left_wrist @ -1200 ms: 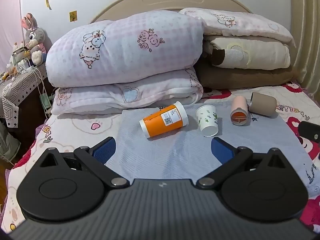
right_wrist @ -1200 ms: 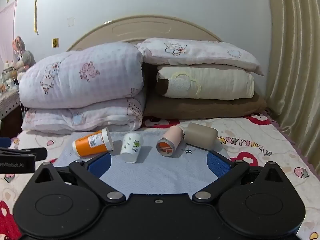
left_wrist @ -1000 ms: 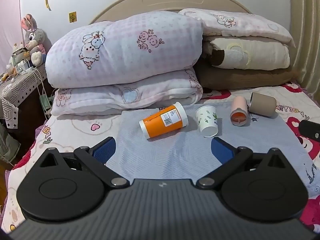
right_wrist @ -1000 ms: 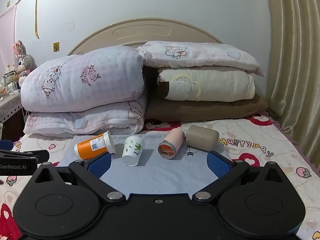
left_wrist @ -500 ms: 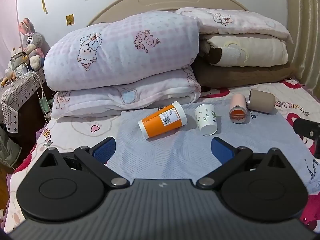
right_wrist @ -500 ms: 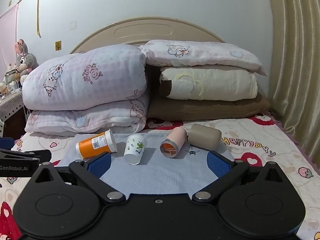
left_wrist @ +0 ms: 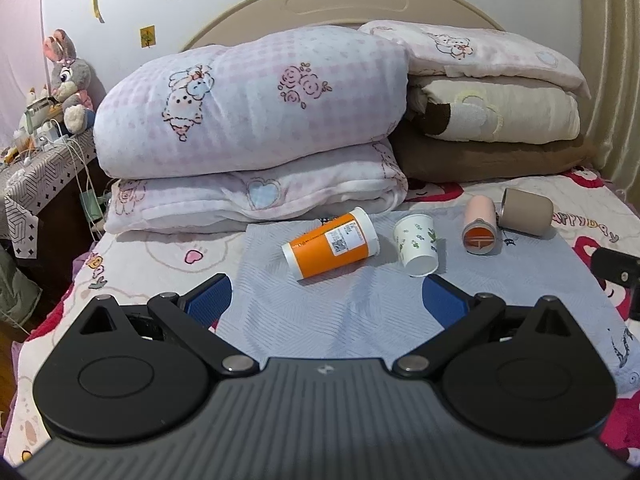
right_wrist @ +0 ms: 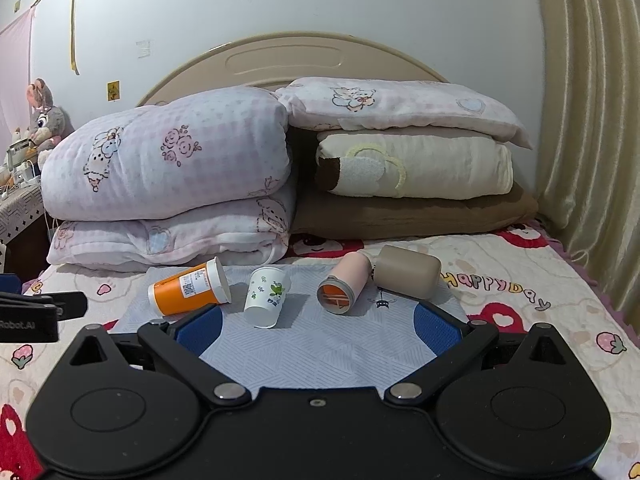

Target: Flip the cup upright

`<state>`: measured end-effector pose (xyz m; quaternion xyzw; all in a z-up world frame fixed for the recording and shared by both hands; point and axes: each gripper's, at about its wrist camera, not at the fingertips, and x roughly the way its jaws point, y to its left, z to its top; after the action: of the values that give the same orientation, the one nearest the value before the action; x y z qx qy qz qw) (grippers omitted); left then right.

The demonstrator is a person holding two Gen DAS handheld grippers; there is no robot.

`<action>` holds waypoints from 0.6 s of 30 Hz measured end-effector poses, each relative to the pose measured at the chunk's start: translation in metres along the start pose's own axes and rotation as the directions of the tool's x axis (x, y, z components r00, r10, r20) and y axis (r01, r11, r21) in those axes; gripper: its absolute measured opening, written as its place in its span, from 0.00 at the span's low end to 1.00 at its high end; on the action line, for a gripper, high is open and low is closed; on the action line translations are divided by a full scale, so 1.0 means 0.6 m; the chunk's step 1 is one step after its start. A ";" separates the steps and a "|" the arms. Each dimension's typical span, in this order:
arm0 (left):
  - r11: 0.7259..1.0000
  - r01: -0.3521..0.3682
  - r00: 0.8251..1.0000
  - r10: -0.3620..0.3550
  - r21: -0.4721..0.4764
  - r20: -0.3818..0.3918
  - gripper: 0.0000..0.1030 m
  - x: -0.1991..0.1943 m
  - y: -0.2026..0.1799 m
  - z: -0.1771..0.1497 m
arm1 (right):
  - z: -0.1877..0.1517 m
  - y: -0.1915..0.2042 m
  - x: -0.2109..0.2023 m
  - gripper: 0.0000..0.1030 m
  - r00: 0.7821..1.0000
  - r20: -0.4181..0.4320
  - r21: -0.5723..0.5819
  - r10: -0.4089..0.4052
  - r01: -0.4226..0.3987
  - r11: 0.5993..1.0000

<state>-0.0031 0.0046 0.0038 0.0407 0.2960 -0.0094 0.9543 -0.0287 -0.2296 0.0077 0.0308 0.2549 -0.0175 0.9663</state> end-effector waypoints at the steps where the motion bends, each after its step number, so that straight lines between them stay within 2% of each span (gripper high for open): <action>1: 1.000 -0.003 1.000 0.003 -0.009 0.002 1.00 -0.001 0.002 0.001 | 0.000 -0.002 0.001 1.00 1.000 -0.001 0.002 -0.002 0.002 1.000; 6: 0.999 0.023 1.000 -0.023 -0.038 0.002 1.00 -0.007 0.011 0.003 | 0.002 -0.010 -0.002 1.00 1.000 0.006 0.008 -0.005 0.005 1.000; 18: 1.000 0.011 1.000 -0.011 -0.012 -0.008 1.00 -0.005 0.000 0.002 | 0.000 -0.001 -0.004 1.00 1.000 0.002 -0.014 0.027 -0.027 1.000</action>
<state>-0.0051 0.0045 0.0065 0.0335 0.3002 -0.0129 0.9532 -0.0311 -0.2300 0.0088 0.0272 0.2536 -0.0027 0.9669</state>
